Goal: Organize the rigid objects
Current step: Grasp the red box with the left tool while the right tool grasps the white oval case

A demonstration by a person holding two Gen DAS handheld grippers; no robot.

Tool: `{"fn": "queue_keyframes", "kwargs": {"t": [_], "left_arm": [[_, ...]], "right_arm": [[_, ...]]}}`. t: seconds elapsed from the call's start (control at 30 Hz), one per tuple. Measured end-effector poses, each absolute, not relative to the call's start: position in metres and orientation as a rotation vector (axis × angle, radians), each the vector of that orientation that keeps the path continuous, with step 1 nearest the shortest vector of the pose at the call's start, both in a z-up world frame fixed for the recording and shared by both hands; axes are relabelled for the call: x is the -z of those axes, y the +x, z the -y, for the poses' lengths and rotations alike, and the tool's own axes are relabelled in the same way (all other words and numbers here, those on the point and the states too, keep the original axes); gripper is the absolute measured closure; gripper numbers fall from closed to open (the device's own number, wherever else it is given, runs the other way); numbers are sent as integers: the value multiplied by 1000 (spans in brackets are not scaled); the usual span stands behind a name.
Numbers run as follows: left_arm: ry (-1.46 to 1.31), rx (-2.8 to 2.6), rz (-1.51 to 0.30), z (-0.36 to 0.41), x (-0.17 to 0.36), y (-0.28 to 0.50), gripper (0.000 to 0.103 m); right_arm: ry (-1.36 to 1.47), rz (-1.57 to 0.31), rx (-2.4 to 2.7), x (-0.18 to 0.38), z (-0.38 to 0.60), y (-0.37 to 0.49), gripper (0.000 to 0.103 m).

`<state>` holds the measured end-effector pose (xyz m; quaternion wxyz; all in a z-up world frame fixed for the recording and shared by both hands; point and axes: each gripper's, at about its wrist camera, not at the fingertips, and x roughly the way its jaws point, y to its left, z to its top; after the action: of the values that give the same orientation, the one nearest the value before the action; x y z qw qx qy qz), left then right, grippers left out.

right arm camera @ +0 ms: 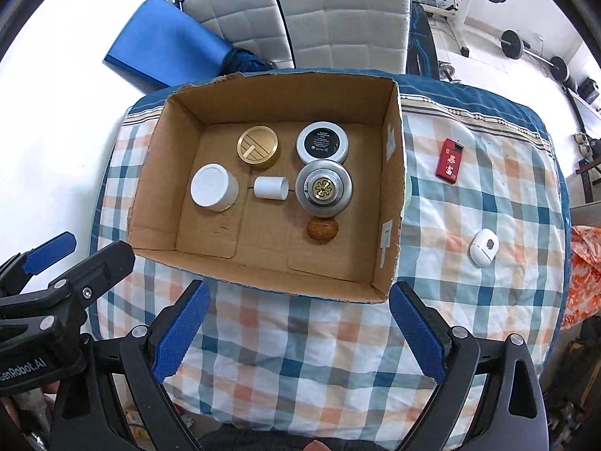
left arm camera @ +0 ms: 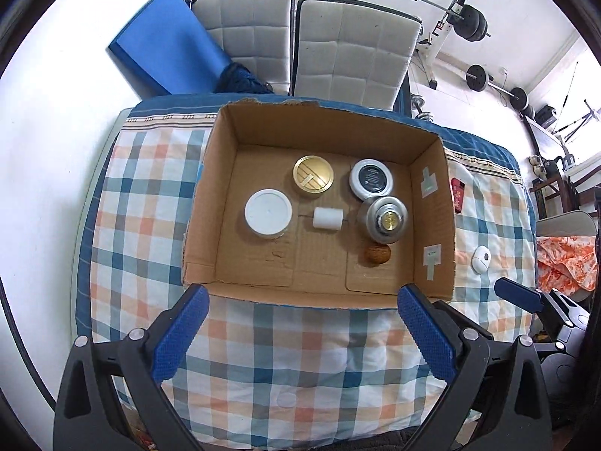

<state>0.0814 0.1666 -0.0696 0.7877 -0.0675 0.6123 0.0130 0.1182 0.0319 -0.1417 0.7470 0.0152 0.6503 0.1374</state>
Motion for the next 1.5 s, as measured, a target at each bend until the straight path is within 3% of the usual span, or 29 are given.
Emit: {"fn": "queue_keyframes", "kwargs": {"t": [0.4,0.7,0.87,0.93,1.2,1.23,1.37,1.5], "left_arm": [[-2,-2,-1279,-71,74,129,0],[166,-5,-1340,18,140,188,0],[223,27,-1377,57,160,208,0],[232,48,-1393,73,166,218,0],[185,204,-1452,127,187,264,0],[164,228,-1464,133,194,271,2],[165,260,-1549,156,229,294,40],[153,250,-1673,165,276,313,41]], "right_arm": [[229,-1446,-138,166,85,154,5],[443,-1606,148,296,211,191,6],[517,-1699,168,358,222,205,31],[487,-1733,181,372,220,208,53],[450,-1657,172,349,262,230,54],[442,-1653,177,348,269,234,55],[402,-1649,189,347,292,248,55],[409,-1646,194,350,304,259,55]]}}
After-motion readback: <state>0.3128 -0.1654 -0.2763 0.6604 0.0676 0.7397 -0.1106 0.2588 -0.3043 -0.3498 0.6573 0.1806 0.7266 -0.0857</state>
